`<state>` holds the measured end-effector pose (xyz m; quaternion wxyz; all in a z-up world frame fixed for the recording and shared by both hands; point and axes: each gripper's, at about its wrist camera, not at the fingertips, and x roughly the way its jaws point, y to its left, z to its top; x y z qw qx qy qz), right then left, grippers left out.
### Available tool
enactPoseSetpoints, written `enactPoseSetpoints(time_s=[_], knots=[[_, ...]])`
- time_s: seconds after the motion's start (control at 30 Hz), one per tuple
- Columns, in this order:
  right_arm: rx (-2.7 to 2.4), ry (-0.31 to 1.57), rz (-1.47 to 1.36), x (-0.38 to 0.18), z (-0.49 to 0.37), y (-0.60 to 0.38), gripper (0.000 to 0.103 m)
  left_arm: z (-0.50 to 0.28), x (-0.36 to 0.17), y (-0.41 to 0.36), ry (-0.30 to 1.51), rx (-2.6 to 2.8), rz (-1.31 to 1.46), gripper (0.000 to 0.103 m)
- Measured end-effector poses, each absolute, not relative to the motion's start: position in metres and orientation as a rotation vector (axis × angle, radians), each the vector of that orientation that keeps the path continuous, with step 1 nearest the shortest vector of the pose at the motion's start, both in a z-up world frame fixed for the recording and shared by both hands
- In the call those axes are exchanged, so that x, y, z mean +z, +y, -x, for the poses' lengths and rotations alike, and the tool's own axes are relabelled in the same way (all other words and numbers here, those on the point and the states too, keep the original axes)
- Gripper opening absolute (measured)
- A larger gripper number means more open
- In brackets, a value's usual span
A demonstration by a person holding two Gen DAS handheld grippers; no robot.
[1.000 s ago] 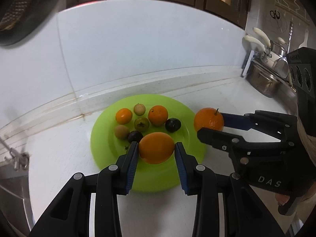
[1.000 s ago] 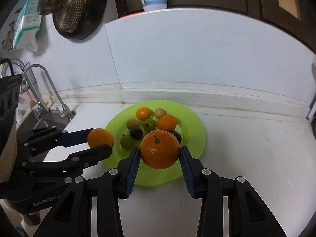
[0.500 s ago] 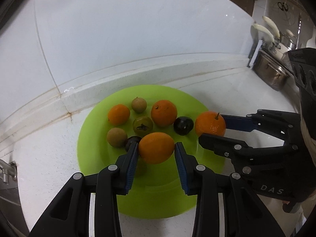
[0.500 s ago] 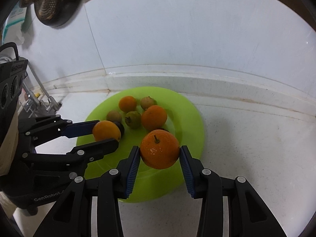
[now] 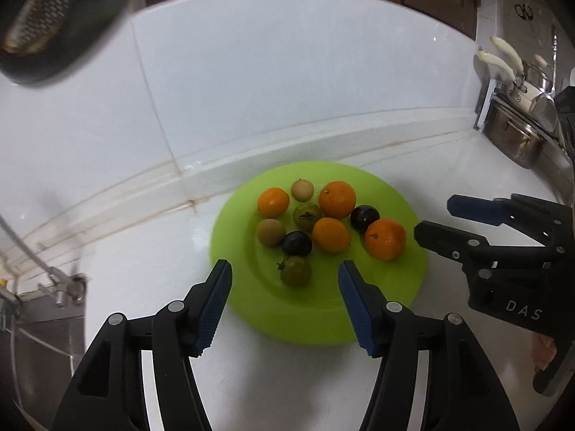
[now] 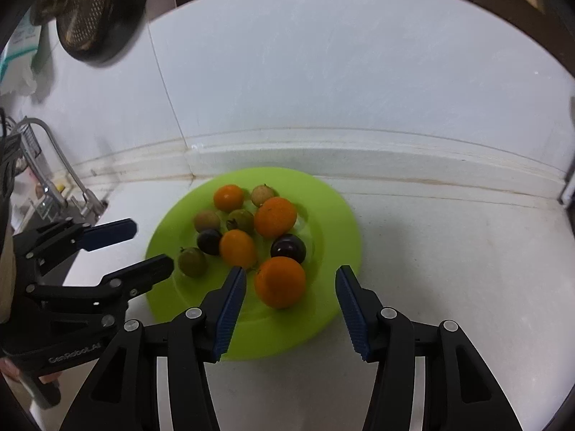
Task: Organize fruits
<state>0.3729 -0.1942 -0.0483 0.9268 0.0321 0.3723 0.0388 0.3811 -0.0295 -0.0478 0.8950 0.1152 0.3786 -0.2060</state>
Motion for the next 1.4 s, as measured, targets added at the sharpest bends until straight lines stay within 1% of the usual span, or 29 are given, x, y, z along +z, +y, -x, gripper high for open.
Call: enactPoseSetpoints(time_s=[0.1, 0.27, 0.33, 0.37, 0.43, 0.53, 0.67, 0.7, 0.87, 0.93, 1.4], knots=[[0.049, 0.738, -0.071, -0.039, -0.355, -0.19, 0.053, -0.368, -0.036, -0.021, 0.769, -0.41, -0.224, 0.065], [-0.004, 0.678, -0.057, -0.02, -0.324, -0.182, 0.057, -0.339, -0.012, -0.008, 0.705, -0.389, -0.2, 0.072], [-0.022, 0.65, -0.048, -0.01, -0.307, -0.179, 0.061, -0.323, -0.002, -0.002, 0.679, -0.379, -0.185, 0.08], [-0.028, 0.639, -0.047, -0.006, -0.3, -0.177, 0.062, -0.319, 0.002, -0.001, 0.669, -0.378, -0.181, 0.081], [-0.036, 0.618, -0.05, 0.001, -0.287, -0.176, 0.065, -0.303, 0.011, 0.002, 0.638, -0.363, -0.169, 0.087], [-0.042, 0.594, -0.052, 0.011, -0.263, -0.174, 0.07, -0.284, 0.02, 0.008, 0.607, -0.344, -0.15, 0.092], [-0.056, 0.57, -0.041, 0.021, -0.235, -0.174, 0.072, -0.254, 0.029, 0.014, 0.578, -0.31, -0.137, 0.094], [-0.056, 0.566, -0.043, 0.023, -0.229, -0.174, 0.074, -0.246, 0.031, 0.014, 0.576, -0.305, -0.136, 0.095], [-0.052, 0.545, -0.041, 0.032, -0.188, -0.174, 0.074, -0.214, 0.035, 0.015, 0.569, -0.287, -0.117, 0.096], [-0.05, 0.546, -0.042, 0.033, -0.175, -0.175, 0.077, -0.2, 0.037, 0.015, 0.575, -0.286, -0.108, 0.097], [-0.037, 0.52, -0.035, 0.043, -0.095, -0.176, 0.077, -0.115, 0.051, 0.017, 0.55, -0.243, -0.093, 0.101]])
